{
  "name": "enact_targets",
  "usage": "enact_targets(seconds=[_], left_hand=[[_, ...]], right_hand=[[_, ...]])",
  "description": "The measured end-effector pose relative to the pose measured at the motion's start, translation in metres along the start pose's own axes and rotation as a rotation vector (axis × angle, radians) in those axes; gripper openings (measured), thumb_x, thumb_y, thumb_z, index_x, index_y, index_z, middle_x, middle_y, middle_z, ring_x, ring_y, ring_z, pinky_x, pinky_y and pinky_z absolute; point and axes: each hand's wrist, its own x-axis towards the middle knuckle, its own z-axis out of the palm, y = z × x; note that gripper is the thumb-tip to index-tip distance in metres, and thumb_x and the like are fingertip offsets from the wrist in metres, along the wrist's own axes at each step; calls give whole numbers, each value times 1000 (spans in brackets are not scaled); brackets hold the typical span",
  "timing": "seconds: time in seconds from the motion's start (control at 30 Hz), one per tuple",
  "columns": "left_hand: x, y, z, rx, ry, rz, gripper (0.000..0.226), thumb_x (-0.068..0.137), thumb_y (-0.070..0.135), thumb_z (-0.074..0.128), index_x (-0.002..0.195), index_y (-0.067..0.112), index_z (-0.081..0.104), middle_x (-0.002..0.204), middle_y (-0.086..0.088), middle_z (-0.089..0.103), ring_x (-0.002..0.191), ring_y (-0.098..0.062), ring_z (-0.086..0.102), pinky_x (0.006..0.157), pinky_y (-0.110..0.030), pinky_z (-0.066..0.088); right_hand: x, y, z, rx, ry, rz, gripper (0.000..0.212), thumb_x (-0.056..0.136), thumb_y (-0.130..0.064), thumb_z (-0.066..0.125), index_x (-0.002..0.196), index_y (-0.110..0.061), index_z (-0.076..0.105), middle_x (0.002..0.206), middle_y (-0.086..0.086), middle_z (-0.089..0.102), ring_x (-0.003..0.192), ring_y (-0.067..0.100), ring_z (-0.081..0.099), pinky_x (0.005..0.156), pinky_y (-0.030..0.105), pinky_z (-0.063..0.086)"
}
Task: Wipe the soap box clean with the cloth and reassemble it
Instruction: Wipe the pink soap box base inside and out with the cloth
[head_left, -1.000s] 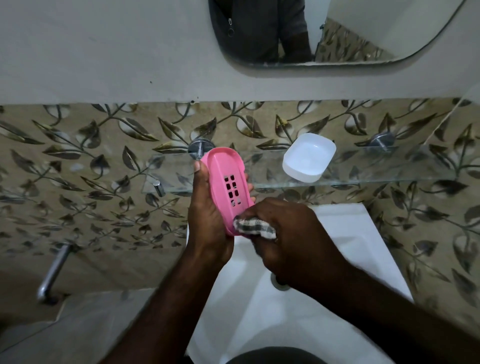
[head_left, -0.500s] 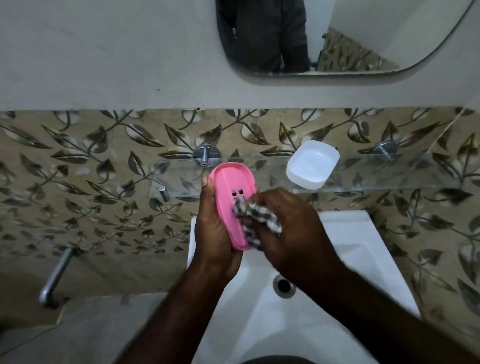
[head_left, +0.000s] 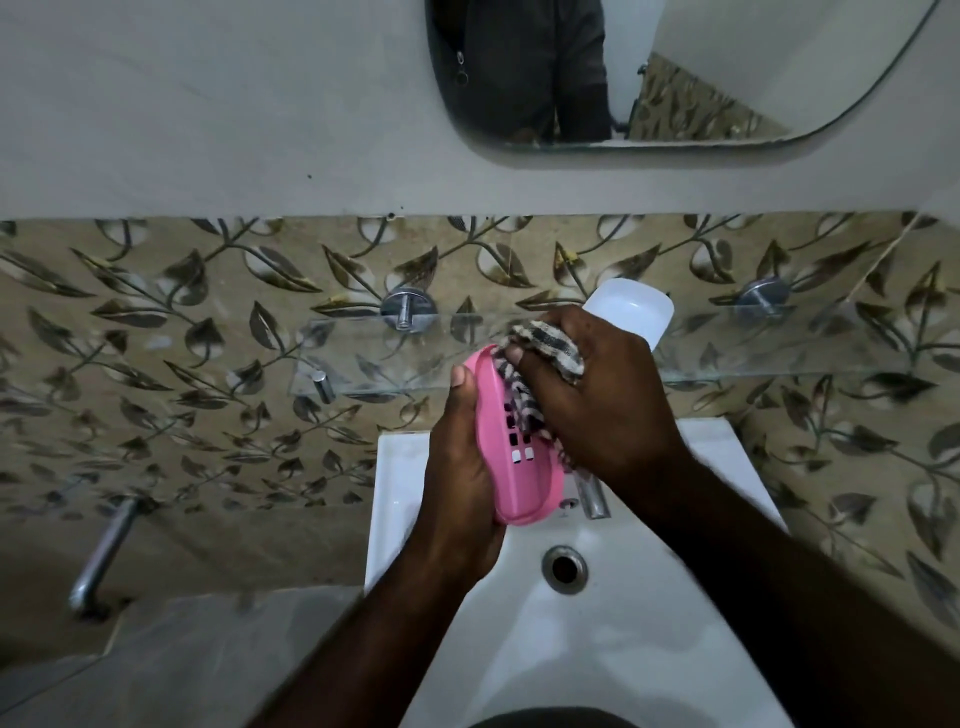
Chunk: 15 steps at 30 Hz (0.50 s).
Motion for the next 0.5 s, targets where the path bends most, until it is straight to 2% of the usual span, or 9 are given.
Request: enact_targets(seconds=[0.1,0.13,0.23,0.3,0.4,0.5], left_hand=[[0,-3,-7,106,13,33,59,86,63,42,119,20,65,108,-9,73,96,-24,70,81,-40,56],[-1,-6,-9,135,14,31,59,85,65,44,118,22,66,109,-10,72,96,-26,69,82,-43,55],[-3,-12,-10,185,26,10,59,84,66,45,118,23,66,110,-11,72,100,-29,69,89,-49,54],[-1,-13,-8,227,26,14,62,80,68,46,119,23,66,113,-9,72,104,-27,68,91,-48,52],[5,-9,-4,238,-8,-3,56,86,61,44,119,21,65,114,-6,72,108,-22,67,93,-41,50],[7,-3,-6,191,-11,-5,53,85,53,41,115,17,66,111,-8,73,107,-25,67,95,-46,50]], right_hand=[[-8,13,0,11,-3,136,18,90,-30,69,80,-25,56,70,-16,60,69,-6,58,60,8,40],[-11,16,0,26,-13,171,20,90,-29,70,77,-25,54,68,-15,59,67,-9,57,57,5,38],[-14,22,-1,66,-33,241,25,89,-28,71,72,-24,53,65,-11,59,65,-7,58,54,6,37],[-12,18,-4,144,-24,265,20,89,-27,71,74,-20,59,67,-7,63,64,0,60,58,15,41],[-10,0,-5,177,-47,174,11,89,-22,71,83,-15,65,73,-6,67,69,5,63,62,20,48],[-10,-10,-2,173,-95,65,6,88,-23,71,87,-19,66,76,-11,69,72,2,65,66,20,50]])
